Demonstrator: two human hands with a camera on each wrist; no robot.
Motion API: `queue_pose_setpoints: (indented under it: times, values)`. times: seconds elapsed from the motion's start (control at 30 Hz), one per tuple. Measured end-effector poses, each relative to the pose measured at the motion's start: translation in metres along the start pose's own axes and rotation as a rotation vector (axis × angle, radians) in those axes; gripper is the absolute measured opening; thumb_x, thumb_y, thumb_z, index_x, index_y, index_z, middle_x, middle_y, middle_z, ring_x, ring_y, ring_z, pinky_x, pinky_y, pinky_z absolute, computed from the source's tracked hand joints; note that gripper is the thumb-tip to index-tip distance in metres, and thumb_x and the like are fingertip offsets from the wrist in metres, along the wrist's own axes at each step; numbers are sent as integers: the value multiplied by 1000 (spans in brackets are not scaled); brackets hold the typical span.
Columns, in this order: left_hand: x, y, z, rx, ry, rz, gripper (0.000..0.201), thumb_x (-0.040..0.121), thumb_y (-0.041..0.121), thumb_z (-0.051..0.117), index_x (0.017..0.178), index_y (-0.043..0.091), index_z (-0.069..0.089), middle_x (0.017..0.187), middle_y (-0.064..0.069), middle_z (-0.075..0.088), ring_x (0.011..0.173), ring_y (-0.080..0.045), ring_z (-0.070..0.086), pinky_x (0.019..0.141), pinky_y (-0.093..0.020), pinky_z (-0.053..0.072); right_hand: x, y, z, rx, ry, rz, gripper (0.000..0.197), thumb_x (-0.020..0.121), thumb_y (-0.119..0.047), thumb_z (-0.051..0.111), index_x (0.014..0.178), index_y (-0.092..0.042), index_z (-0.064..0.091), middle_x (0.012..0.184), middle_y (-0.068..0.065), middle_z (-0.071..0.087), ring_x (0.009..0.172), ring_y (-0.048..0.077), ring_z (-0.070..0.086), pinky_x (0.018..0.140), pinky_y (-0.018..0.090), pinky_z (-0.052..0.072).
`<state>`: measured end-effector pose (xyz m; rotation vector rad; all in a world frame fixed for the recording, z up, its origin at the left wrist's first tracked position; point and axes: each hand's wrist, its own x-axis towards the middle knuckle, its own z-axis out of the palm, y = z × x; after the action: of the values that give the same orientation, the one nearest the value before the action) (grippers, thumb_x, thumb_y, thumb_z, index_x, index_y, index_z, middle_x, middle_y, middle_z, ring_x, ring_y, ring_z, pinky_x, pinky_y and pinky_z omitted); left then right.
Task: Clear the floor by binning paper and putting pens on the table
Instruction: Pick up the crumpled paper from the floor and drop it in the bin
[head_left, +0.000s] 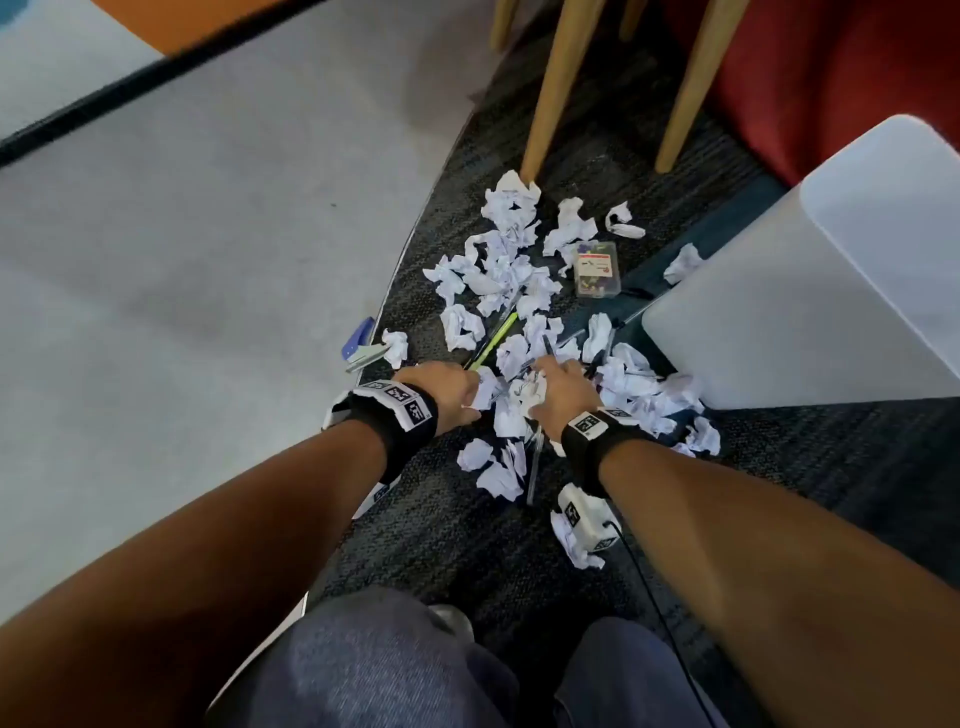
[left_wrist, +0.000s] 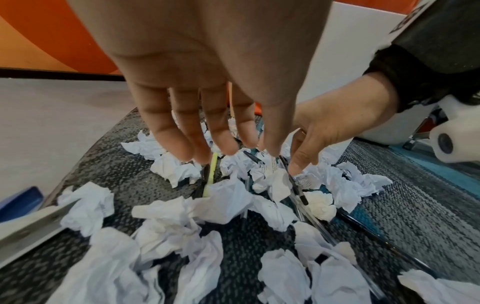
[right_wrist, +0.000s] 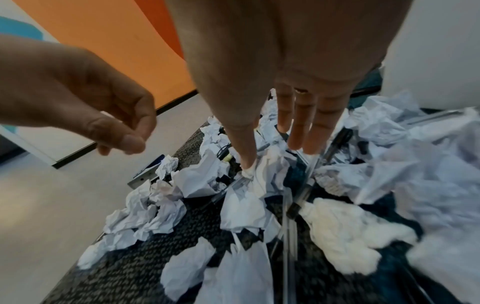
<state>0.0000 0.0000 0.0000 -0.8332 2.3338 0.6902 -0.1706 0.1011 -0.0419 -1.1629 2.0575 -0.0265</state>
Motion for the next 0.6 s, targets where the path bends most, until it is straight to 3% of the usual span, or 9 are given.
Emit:
queue_pose_setpoints:
  times: [0.1,0.17,0.23,0.3,0.43,0.5,0.6]
  values:
    - [12,-2,6,12,-4,26,35,90,42,56,122,28,49,127,-5,45,119,-29,46,94,-43,46,8,-5,4,-93,-69,-21,66,86,-13,65,143,-26,35,138,14,37,116,35,55,96,36,47]
    - [21,-1,14,67,-101,46,48,92,40,56,137,40,40,150,-7,24,137,-34,25,110,-48,33,12,-6,10,-149,-129,-14,71,85,-9,65,145,-28,34,141,14,34,121,36,52,100,38,46]
    - [27,4,21,123,-204,43,56,94,38,55,143,47,30,160,-4,-2,145,-38,5,116,-51,21,9,-2,14,-175,-158,-4,70,83,-3,63,143,-27,37,138,14,36,118,36,54,98,39,48]
    - [33,5,29,158,-261,27,58,95,32,55,144,46,29,160,-3,-11,146,-39,2,116,-51,22,5,3,14,-140,-111,-12,54,84,2,55,132,-21,46,129,14,42,108,36,57,91,36,49]
    - [36,3,44,196,-243,43,57,93,8,53,145,25,37,158,-13,6,135,-39,34,106,-43,40,2,11,9,-161,-81,-12,29,83,2,51,107,-11,59,111,11,58,95,27,60,78,30,51]
    - [31,6,46,186,-234,45,54,92,0,46,143,13,39,156,-16,14,133,-35,39,104,-41,41,-2,15,7,-120,-44,9,21,85,-1,52,100,-12,59,102,9,65,90,25,61,75,31,53]
    - [29,8,45,164,-235,22,48,94,3,43,142,6,37,153,-15,22,136,-32,36,106,-37,38,-8,26,8,17,67,60,12,88,-12,57,95,-21,53,88,4,61,78,22,56,66,27,44]
